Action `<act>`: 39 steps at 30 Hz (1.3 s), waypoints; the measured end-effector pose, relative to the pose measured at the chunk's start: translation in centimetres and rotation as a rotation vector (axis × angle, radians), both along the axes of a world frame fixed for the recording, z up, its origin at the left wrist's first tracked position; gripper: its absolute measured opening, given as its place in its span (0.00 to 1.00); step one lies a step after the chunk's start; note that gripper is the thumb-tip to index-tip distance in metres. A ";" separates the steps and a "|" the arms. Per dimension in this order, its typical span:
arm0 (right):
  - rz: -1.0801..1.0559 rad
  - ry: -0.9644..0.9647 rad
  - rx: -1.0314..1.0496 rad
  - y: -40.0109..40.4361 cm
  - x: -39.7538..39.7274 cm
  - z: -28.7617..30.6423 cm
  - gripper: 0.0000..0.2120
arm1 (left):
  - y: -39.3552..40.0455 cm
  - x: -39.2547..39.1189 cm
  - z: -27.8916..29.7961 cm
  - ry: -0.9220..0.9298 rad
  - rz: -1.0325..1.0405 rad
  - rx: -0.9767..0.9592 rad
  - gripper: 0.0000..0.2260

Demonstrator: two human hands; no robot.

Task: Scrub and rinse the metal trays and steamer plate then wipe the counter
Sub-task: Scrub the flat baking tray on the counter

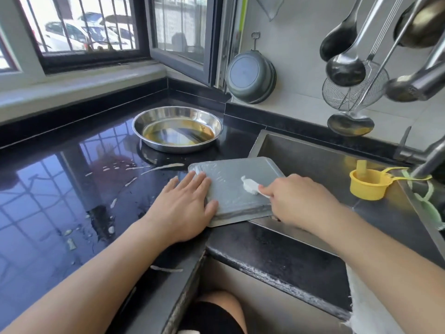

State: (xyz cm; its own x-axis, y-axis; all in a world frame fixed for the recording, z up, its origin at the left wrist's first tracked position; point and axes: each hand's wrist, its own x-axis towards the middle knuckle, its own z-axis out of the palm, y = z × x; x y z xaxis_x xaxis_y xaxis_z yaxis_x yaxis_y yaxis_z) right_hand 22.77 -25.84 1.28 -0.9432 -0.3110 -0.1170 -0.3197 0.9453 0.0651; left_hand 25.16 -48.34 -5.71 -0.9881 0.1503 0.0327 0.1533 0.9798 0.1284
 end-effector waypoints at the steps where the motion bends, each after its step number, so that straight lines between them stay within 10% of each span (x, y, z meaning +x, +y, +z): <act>1: 0.022 -0.019 0.000 -0.2 0.0 0.2 0.26 | 0.2 0.1 0.0 0.023 0.004 -0.014 0.28; 39: 0.092 -0.190 -0.013 -8.7 -10.2 2.2 0.16 | 0.1 -1.0 -2.1 0.189 0.039 0.046 0.29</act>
State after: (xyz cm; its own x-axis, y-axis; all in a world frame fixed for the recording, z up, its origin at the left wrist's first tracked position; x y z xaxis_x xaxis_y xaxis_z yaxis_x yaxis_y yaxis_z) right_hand 12.53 -34.57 3.50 -0.8721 -0.3976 -0.2852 -0.4104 0.9118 -0.0162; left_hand 24.13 -48.22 -7.82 -0.9688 0.1060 0.2243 0.1409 0.9792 0.1460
